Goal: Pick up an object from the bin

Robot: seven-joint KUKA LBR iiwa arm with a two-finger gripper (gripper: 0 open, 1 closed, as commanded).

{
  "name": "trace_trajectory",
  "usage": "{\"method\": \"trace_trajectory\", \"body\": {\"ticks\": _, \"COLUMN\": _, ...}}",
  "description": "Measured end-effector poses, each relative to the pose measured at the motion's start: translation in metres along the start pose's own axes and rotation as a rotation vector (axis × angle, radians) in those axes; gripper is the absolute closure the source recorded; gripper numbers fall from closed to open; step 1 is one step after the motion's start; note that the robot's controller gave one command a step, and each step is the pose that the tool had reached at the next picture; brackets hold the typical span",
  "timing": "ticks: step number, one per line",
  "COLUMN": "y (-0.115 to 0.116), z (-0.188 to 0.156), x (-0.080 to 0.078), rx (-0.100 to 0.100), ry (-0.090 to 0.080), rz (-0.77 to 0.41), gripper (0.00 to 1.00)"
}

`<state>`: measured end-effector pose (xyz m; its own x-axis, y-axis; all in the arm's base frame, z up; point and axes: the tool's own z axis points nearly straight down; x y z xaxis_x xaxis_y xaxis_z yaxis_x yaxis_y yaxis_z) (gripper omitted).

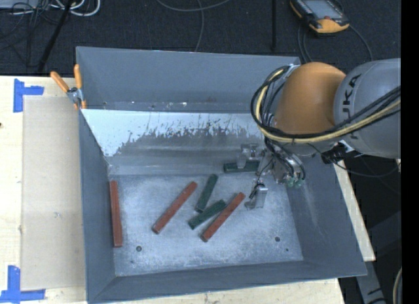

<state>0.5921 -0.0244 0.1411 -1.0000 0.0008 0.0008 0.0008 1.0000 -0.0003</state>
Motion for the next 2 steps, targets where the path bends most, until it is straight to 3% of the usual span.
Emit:
{"method": "trace_trajectory", "body": {"ticks": 1, "y": 0.000, "z": 0.000, "x": 0.000, "rx": 0.000, "ry": 0.000, "rz": 0.000, "gripper": 0.00}}
{"method": "trace_trajectory", "body": {"ticks": 2, "y": 0.001, "z": 0.035, "x": 0.004, "rx": -0.001, "ry": -0.005, "rz": 0.073, "gripper": 0.00}}
